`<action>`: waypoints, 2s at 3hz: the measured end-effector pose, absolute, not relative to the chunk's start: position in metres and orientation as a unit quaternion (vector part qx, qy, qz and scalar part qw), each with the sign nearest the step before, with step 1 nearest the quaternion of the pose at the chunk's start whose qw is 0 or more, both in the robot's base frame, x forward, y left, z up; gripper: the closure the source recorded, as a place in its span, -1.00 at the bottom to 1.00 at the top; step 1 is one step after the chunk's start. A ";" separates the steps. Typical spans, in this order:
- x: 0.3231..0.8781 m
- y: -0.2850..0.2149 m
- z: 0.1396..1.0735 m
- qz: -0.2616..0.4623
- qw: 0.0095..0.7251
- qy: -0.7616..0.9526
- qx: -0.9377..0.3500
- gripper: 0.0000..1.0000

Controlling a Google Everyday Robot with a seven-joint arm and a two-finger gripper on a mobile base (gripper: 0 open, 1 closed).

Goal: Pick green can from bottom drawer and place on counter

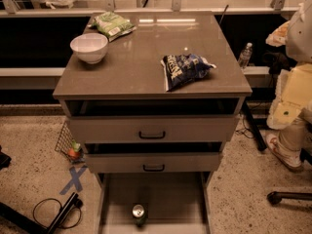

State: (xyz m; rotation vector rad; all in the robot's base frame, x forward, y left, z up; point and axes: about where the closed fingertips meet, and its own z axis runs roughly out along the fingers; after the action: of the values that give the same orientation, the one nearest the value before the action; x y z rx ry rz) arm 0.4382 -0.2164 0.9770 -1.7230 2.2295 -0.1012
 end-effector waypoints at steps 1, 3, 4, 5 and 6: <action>0.440 -0.215 0.976 -0.031 0.168 0.780 -0.602 -1.00; 0.445 -0.213 0.884 0.085 0.265 0.769 -0.575 -1.00; 0.447 -0.210 0.823 0.147 0.339 0.756 -0.540 -1.00; 0.446 -0.206 0.780 0.201 0.430 0.735 -0.485 -1.00; 0.439 -0.219 0.779 0.212 0.478 0.717 -0.461 -1.00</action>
Offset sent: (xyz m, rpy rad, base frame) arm 0.0181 0.0075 -0.0998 0.4038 -0.0062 0.0330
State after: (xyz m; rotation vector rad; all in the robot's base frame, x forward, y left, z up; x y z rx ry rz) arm 0.4387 -0.2186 0.7794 -1.1244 1.7506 0.5181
